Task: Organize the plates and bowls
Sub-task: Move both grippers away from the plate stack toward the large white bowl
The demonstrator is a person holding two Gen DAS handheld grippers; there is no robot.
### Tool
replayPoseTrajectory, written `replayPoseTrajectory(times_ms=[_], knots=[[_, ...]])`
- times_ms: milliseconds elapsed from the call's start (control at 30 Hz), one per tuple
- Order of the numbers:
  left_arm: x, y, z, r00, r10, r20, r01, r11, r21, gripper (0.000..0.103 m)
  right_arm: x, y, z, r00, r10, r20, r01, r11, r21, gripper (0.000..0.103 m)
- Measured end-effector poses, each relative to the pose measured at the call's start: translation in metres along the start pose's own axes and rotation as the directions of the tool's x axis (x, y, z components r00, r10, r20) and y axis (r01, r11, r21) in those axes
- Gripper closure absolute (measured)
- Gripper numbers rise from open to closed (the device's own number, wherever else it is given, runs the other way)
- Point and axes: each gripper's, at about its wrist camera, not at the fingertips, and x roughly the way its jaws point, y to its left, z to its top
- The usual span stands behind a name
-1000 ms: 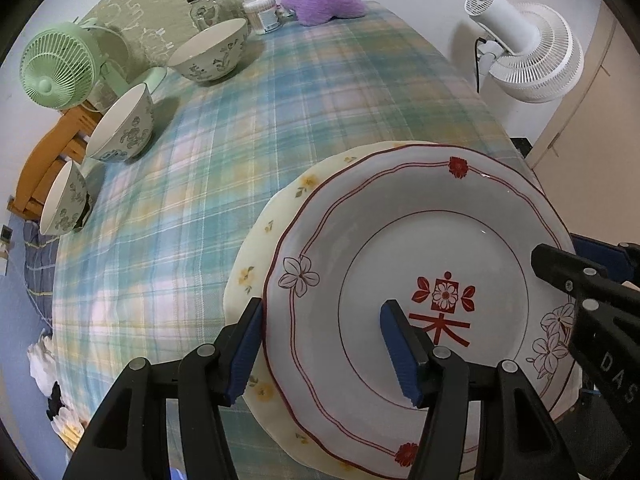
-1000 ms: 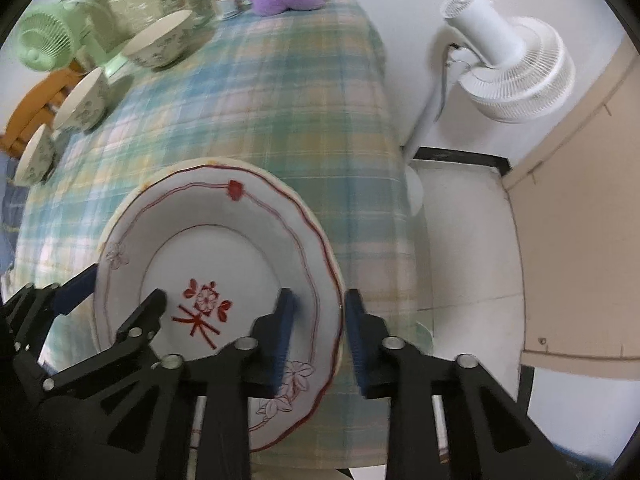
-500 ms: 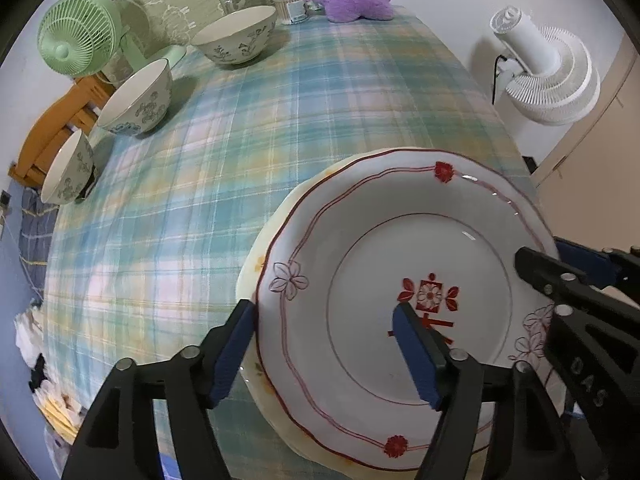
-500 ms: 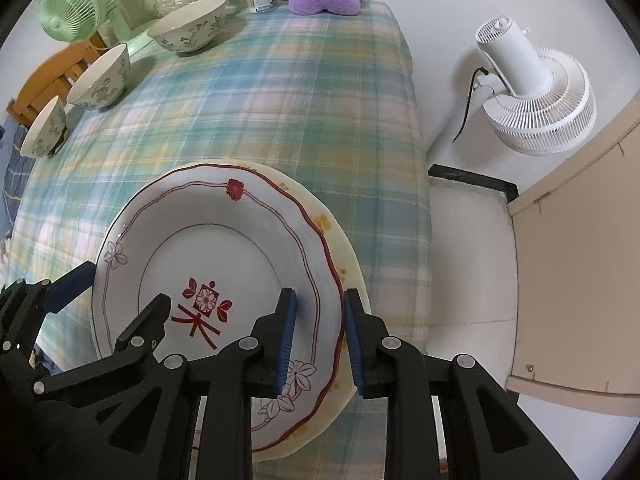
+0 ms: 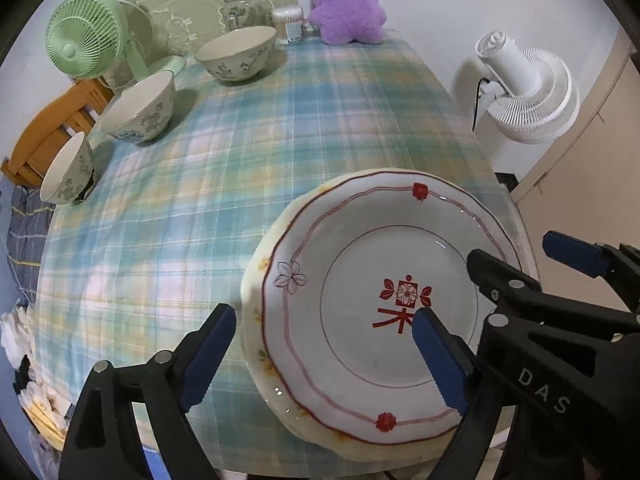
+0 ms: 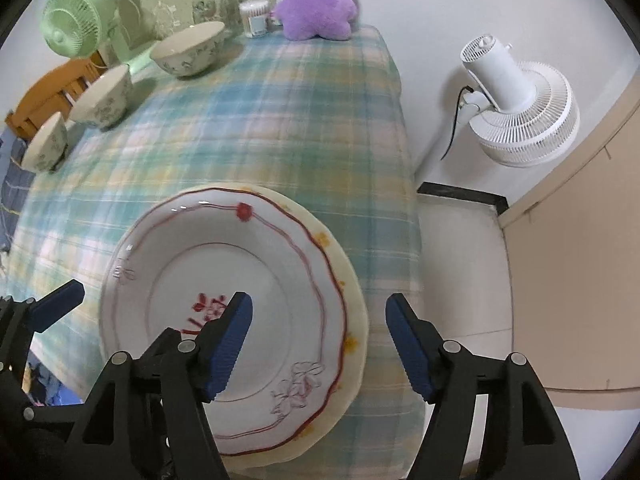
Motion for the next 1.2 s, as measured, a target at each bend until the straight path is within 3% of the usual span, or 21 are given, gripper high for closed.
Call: replayPoseTrajectory(times_ms=[267,533,800,1200], knots=[[-0.015,0.034,-0.007,0.999,-0.033,0.040,0.035,0.999,-0.031,0.012,-0.015,0.025,0.000,0.999,0.014,0.031,-0.015,1.000,0.018,0.031],[-0.032,0.084,-0.005,0.995,-0.056,0.080,0.054,0.998,0.016,0.012,-0.035,0.070,0.001,0.996,0.002,0.085,-0.008,0.997,0.071,0.031],[-0.041,0.157,0.003,0.992,-0.066,0.106,0.062,0.997,0.045,0.012,-0.050,0.137,0.014,0.993,-0.039,0.109,0.022,0.989,0.148,0.030],[-0.033,0.277,0.025,0.988,-0.065,0.143,0.056,0.996,0.067,0.012,-0.045,0.254,0.055,0.982,-0.034,0.183,-0.008,0.976,0.220,0.030]])
